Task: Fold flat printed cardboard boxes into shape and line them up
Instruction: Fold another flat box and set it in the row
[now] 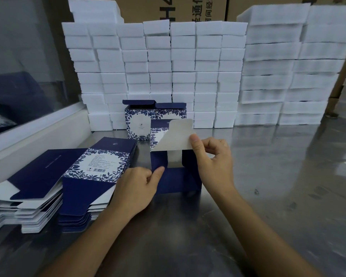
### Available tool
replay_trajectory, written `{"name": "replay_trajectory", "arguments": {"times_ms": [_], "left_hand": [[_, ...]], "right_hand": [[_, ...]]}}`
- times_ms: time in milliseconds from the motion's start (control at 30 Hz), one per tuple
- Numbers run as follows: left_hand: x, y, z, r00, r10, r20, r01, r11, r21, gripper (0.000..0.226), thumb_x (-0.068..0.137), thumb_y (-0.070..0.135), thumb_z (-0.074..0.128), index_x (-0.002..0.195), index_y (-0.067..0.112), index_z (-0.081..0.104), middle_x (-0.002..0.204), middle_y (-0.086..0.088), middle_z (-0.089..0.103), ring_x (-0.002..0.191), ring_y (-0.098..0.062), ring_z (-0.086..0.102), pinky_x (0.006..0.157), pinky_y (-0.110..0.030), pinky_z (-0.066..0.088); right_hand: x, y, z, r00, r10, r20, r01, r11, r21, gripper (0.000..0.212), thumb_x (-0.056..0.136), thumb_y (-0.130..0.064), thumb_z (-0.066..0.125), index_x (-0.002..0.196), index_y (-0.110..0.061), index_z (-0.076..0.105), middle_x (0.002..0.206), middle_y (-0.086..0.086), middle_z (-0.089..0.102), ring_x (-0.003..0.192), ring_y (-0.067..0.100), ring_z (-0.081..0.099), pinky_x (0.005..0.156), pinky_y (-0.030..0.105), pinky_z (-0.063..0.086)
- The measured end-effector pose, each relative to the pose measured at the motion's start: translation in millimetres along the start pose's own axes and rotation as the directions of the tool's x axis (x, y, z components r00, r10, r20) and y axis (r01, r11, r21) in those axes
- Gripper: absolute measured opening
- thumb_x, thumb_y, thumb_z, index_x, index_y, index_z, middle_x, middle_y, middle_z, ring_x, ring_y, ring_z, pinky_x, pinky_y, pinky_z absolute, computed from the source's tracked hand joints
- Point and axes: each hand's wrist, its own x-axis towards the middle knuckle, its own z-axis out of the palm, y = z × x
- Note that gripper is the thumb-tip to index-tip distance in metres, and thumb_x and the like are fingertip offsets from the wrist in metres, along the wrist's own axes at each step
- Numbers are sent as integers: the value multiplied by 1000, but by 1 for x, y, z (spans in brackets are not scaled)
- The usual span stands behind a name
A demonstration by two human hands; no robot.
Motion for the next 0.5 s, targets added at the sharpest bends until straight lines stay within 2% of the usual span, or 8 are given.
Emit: {"name": "replay_trajectory", "arguments": {"times_ms": [67, 167, 267, 367, 500], "left_hand": [[-2, 0, 0, 998, -16, 63, 12, 998, 59, 61, 94, 48, 54, 50, 9, 40, 58, -11, 52, 57, -27, 53, 59, -40, 45], [-2, -2, 1, 993, -8, 120, -4, 995, 95, 59, 96, 44, 54, 53, 4, 49, 68, -13, 55, 61, -26, 56, 62, -40, 48], [0, -3, 0, 989, 1, 147, -16, 994, 107, 54, 96, 39, 56, 58, 1, 56, 72, -11, 56, 63, -26, 57, 65, -41, 48], [0, -2, -1, 986, 11, 168, -29, 993, 110, 47, 94, 32, 60, 58, 3, 52, 73, -8, 55, 62, -25, 55, 64, -39, 46], [-1, -2, -1, 982, -43, 184, 27, 996, 89, 40, 83, 21, 65, 51, 10, 46, 68, -6, 56, 57, -20, 53, 55, -30, 38]], "right_hand": [[1, 0, -1, 1000, 2, -10, -3, 1000, -1, 43, 74, -69, 57, 70, -26, 64, 94, -5, 55, 88, -2, 59, 73, 7, 44], [1, 0, -1, 1000, 12, -16, -12, 1000, -4, 44, 75, -67, 58, 71, -24, 65, 94, -4, 56, 88, 1, 60, 78, 17, 47], [1, 0, -1, 1000, 15, -17, -15, 1000, -7, 44, 74, -68, 58, 71, -24, 65, 95, -3, 56, 89, 1, 60, 77, 15, 47], [1, 0, -2, 1000, 10, -21, -10, 1000, -10, 44, 75, -67, 57, 71, -24, 65, 95, -3, 56, 89, 2, 61, 76, 13, 45], [1, 0, -2, 1000, 17, -21, -17, 1000, -10, 47, 74, -69, 56, 72, -22, 65, 96, -2, 56, 90, 3, 61, 78, 17, 47]]}}
